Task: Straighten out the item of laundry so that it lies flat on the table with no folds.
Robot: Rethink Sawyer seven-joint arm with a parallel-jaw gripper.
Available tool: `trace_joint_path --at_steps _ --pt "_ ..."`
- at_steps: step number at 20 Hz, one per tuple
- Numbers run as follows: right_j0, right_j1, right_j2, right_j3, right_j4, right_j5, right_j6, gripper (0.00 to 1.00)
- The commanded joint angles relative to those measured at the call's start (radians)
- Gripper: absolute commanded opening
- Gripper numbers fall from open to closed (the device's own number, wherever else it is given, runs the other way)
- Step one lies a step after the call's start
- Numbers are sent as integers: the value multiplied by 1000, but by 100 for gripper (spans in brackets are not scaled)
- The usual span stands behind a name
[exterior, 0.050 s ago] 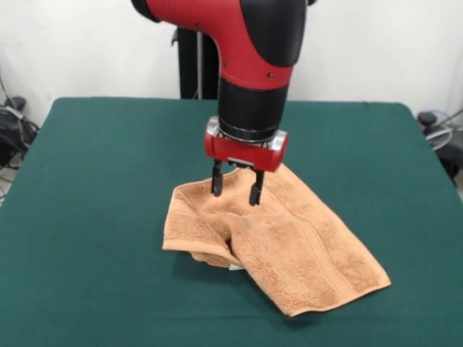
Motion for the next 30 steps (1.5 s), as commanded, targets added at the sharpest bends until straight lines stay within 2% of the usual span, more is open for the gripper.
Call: trace_joint_path --at_steps 1,11,30 --pt "16 -24 15 18 27 104 216 100" --pt "20 28 1 -82 17 155 203 100" --pt "0 81 7 -180 18 202 202 100"
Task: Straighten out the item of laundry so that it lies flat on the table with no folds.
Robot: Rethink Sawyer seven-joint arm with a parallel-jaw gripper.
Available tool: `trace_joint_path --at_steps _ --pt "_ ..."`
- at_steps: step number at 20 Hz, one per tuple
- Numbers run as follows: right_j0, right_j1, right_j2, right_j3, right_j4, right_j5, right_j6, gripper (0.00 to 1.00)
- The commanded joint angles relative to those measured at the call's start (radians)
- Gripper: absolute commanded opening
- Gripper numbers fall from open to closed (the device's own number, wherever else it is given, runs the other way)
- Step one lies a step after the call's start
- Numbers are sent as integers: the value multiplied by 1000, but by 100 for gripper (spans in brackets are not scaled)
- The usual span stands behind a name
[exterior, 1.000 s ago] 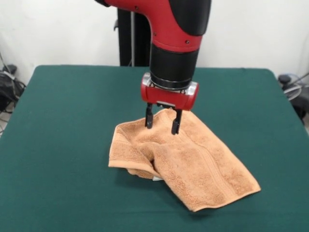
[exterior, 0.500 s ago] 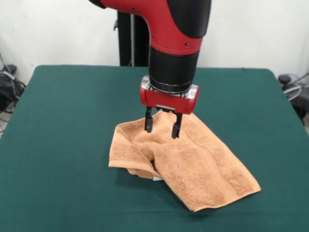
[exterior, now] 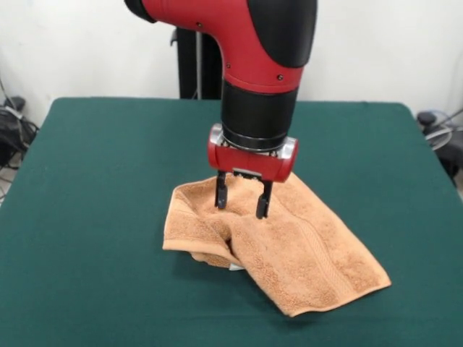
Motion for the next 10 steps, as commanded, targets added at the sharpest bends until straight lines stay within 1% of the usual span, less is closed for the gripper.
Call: trace_joint_path --at_steps 1,10 --pt "-15 49 15 -45 18 102 198 100" --pt "-20 84 18 -63 7 75 189 100"
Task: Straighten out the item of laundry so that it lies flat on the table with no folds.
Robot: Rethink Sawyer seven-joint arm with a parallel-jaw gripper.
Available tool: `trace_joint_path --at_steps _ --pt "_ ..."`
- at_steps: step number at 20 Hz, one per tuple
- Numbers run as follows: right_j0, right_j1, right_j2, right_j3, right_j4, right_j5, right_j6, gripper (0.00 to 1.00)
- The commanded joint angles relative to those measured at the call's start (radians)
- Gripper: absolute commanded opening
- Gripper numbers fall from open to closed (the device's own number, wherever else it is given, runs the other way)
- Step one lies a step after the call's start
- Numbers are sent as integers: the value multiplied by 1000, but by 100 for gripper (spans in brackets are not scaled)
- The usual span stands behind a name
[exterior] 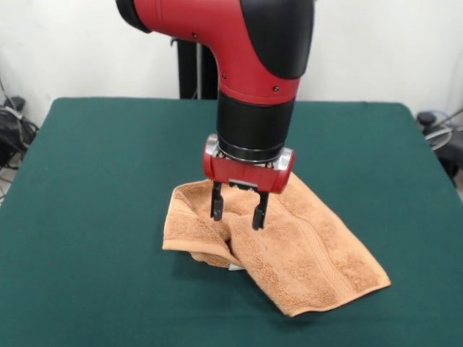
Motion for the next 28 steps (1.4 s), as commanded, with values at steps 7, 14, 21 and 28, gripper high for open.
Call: trace_joint_path --at_steps 7,14,21,28 --pt "-5 78 24 -6 6 30 196 100" --pt "14 104 25 -14 3 22 197 100" --pt "21 133 30 -29 5 1 197 100" --pt "17 163 38 -45 1 -21 190 100"
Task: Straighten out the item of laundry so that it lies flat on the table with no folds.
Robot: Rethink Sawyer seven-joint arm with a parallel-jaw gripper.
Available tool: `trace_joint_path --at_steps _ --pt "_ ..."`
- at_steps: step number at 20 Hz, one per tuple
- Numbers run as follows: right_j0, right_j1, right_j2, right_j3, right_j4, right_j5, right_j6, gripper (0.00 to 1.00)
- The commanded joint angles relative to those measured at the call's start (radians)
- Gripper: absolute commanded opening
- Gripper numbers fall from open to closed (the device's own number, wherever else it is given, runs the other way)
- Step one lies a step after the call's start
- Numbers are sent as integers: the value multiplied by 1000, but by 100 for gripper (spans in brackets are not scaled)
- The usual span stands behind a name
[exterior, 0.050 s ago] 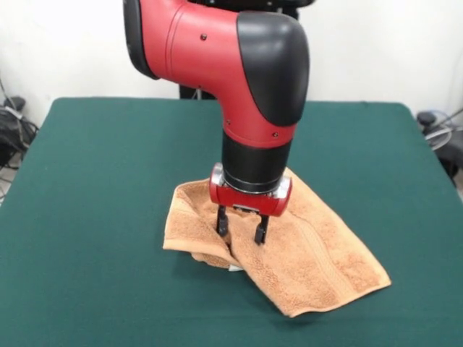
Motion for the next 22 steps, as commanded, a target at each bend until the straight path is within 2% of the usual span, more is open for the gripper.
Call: trace_joint_path --at_steps 1,17,18,22 --pt "10 55 39 -7 0 -25 189 100" --pt "-8 70 46 -16 -11 -45 168 100" --pt "-10 68 47 -12 -9 -49 172 0" --pt "-10 66 47 -6 -9 -62 175 0"
